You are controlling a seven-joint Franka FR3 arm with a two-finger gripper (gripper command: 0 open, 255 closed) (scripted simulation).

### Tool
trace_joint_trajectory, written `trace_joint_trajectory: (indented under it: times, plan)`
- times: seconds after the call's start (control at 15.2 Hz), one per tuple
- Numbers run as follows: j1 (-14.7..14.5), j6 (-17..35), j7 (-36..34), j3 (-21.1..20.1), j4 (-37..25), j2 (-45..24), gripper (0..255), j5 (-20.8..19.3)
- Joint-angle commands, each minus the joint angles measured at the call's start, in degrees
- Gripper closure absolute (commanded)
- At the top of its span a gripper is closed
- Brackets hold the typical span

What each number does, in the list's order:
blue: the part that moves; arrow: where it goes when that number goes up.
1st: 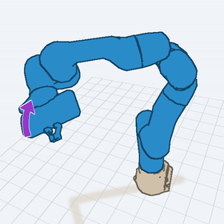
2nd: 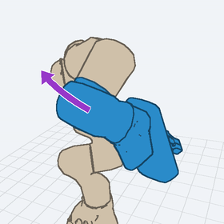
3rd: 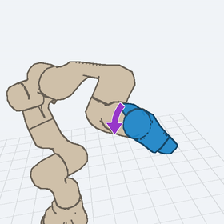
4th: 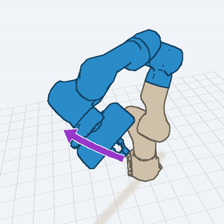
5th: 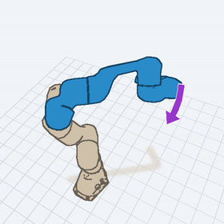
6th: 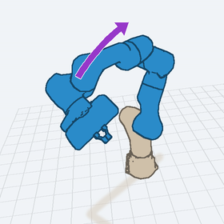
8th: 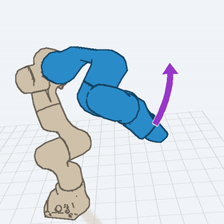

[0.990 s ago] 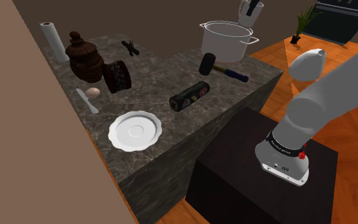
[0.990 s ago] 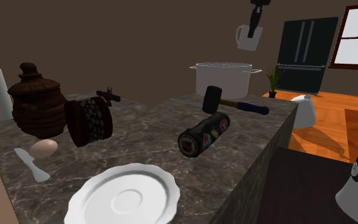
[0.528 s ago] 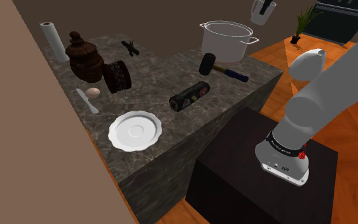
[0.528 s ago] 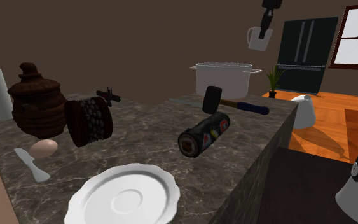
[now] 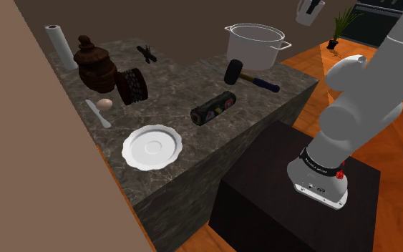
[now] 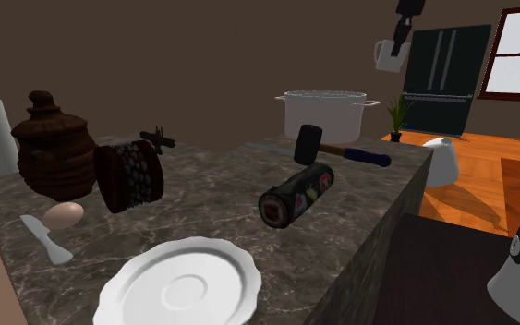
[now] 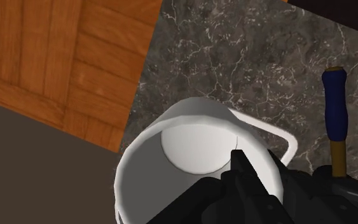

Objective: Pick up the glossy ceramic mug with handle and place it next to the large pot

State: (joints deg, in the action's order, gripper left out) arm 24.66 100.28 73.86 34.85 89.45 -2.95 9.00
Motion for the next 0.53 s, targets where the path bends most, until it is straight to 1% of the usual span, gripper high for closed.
trace_joint_trajectory:
  times: [0.0, 0.2, 0.26, 0.46]
  plan:
    - [2.3, -1.2, 3.8, 1.6, -4.3, -4.4, 255, 3.2]
    - [7.0, -4.4, 8.7, 3.1, -12.2, -11.3, 255, 8.2]
    - [7.8, -4.8, 9.2, 3.0, -13.2, -12.2, 255, 8.8]
    - [7.1, -2.1, 9.3, 2.8, -9.8, -11.3, 255, 8.2]
